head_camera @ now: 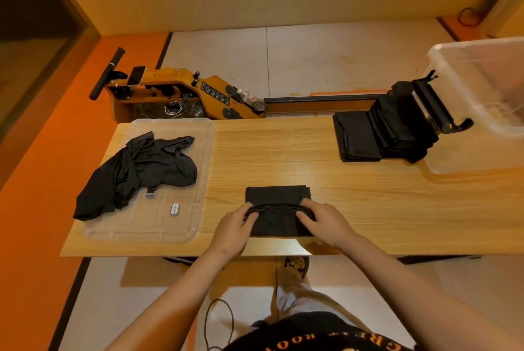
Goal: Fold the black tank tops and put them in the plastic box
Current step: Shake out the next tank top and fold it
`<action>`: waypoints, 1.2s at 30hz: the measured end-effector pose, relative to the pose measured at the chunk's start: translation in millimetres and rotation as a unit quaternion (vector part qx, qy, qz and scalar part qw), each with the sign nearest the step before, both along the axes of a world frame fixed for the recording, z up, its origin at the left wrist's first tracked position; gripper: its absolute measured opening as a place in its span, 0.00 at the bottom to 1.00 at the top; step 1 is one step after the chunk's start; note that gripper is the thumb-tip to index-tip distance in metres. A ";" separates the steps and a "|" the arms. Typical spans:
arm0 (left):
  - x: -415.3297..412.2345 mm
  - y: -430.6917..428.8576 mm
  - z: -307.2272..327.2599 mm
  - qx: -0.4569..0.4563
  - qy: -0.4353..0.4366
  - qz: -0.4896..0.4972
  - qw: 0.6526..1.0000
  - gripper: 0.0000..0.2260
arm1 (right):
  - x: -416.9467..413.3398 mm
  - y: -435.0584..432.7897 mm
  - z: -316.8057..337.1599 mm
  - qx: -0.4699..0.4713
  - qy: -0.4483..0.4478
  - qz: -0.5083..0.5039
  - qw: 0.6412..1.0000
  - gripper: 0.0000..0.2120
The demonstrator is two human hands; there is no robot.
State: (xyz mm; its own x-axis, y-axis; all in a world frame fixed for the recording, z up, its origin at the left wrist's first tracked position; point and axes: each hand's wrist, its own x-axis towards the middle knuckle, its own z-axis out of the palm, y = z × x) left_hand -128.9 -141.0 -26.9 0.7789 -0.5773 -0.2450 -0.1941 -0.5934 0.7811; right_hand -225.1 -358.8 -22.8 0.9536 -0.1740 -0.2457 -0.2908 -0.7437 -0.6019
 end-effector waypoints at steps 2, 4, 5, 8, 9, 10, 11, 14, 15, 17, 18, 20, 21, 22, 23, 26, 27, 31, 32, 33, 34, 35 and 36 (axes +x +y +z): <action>16.0 -9.4 -0.4 -0.014 0.044 0.017 0.999 0.11 | 18.4 -7.2 0.5 0.020 0.010 -0.017 1.000 0.07; 31.7 -19.1 -4.8 0.001 0.072 0.039 0.997 0.15 | 34.8 -15.4 -1.9 0.029 0.018 -0.038 0.999 0.06; 38.9 -23.4 -9.4 0.013 0.078 0.051 0.996 0.15 | 42.3 -19.2 -3.0 0.028 0.023 -0.048 0.998 0.06; 53.0 -34.6 -19.4 0.031 0.092 0.082 0.992 0.12 | 59.4 -25.5 -8.9 0.021 0.035 -0.060 0.997 0.06; 55.6 -37.6 -20.4 0.033 0.096 0.092 0.991 0.10 | 63.2 -25.5 -11.9 0.015 0.039 -0.062 0.997 0.06; 57.3 -39.8 -21.7 0.040 0.093 0.101 0.990 0.10 | 65.9 -24.8 -15.0 0.003 0.041 -0.063 0.997 0.07; 57.6 -41.8 -22.7 0.050 0.079 0.108 0.990 0.09 | 68.0 -23.8 -18.2 -0.013 0.042 -0.066 0.997 0.08; 51.8 -45.4 -25.1 0.119 -0.030 0.108 0.987 0.08 | 71.1 -19.3 -28.4 -0.079 0.033 -0.072 0.994 0.11; 49.1 -46.1 -26.0 0.154 -0.073 0.103 0.980 0.07 | 71.8 -17.7 -30.9 -0.104 0.029 -0.072 0.992 0.12; 43.6 -47.5 -25.3 0.227 -0.128 0.099 0.961 0.09 | 70.9 -14.5 -34.7 -0.142 0.022 -0.075 0.987 0.13; 41.4 -48.0 -24.9 0.260 -0.140 0.098 0.951 0.11 | 69.5 -13.4 -36.3 -0.156 0.018 -0.078 0.985 0.14; 38.8 -48.7 -24.4 0.300 -0.143 0.101 0.938 0.15 | 64.8 -12.7 -39.4 -0.184 0.017 -0.087 0.979 0.16; 39.1 -49.1 -25.2 0.306 -0.142 0.107 0.935 0.17 | 62.6 -12.6 -40.8 -0.195 0.016 -0.094 0.976 0.17; 39.6 -49.0 -26.0 0.299 -0.146 0.116 0.936 0.18 | 60.6 -12.5 -41.9 -0.196 0.010 -0.109 0.975 0.18; 39.7 -48.2 -26.3 0.276 -0.155 0.128 0.940 0.19 | 58.8 -12.2 -42.1 -0.181 -0.005 -0.131 0.975 0.18; 37.8 -48.1 -25.8 0.182 -0.230 0.140 0.946 0.21 | 54.2 -9.5 -38.4 -0.153 -0.094 -0.177 0.968 0.21; 36.5 -50.4 -25.8 0.162 -0.264 0.129 0.942 0.21 | 53.4 -5.5 -36.3 -0.162 -0.125 -0.165 0.965 0.22; 32.2 -63.9 -28.5 0.180 -0.309 -0.042 0.933 0.23 | 58.2 19.9 -41.4 -0.192 -0.170 0.006 0.967 0.22; 32.1 -64.3 -32.3 0.207 -0.298 -0.077 0.929 0.24 | 58.5 24.5 -46.6 -0.196 -0.147 0.048 0.968 0.22; 32.2 -62.8 -37.6 0.229 -0.283 -0.095 0.927 0.25 | 57.7 26.5 -51.9 -0.199 -0.122 0.072 0.970 0.23; 31.9 -60.4 -42.9 0.241 -0.266 -0.104 0.928 0.25 | 55.7 26.2 -56.8 -0.201 -0.098 0.080 0.971 0.24; 31.3 -57.9 -47.1 0.247 -0.249 -0.106 0.930 0.25 | 52.8 25.0 -60.8 -0.205 -0.077 0.076 0.973 0.24; 30.8 -56.5 -49.1 0.250 -0.236 -0.106 0.933 0.25 | 50.2 23.8 -62.9 -0.207 -0.059 0.066 0.974 0.24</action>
State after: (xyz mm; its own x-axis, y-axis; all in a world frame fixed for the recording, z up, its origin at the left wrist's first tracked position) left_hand -98.1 -197.5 -76.1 0.7496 -0.6356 -0.1844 -0.6006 -0.7704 0.2142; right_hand -174.9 -335.1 -85.7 0.9918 -0.1080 -0.0678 -0.1222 -0.9564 -0.2653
